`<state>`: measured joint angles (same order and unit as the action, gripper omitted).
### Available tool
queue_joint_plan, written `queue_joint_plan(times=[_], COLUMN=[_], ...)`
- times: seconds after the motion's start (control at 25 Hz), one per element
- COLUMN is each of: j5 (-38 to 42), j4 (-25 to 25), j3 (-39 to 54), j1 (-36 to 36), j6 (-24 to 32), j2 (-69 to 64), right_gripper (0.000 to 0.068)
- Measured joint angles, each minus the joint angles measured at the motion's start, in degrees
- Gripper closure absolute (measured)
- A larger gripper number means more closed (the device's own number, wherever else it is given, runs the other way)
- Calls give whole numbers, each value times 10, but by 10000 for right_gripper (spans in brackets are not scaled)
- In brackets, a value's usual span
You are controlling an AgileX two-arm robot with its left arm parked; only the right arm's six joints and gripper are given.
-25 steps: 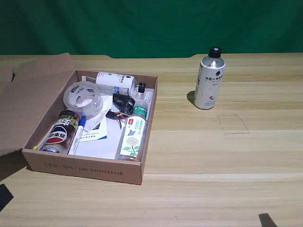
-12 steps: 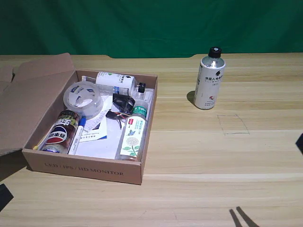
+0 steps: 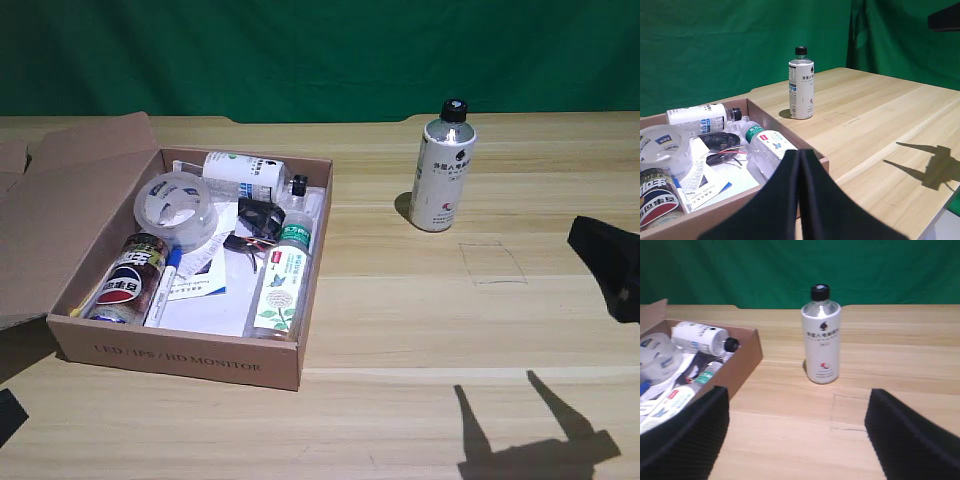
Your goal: Place the white bottle into the box.
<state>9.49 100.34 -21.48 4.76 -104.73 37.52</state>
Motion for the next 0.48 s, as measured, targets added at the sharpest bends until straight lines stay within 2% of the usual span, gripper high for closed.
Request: queue_joint_plan(times=[0.08,0.24,0.48], j5=[-15,11,6], j4=[-1,-1,-1], j3=[-9,-44,-130], j1=[0,0,13], j6=[4,18,20], j2=[28,91,235], right_gripper=[4,4,5])
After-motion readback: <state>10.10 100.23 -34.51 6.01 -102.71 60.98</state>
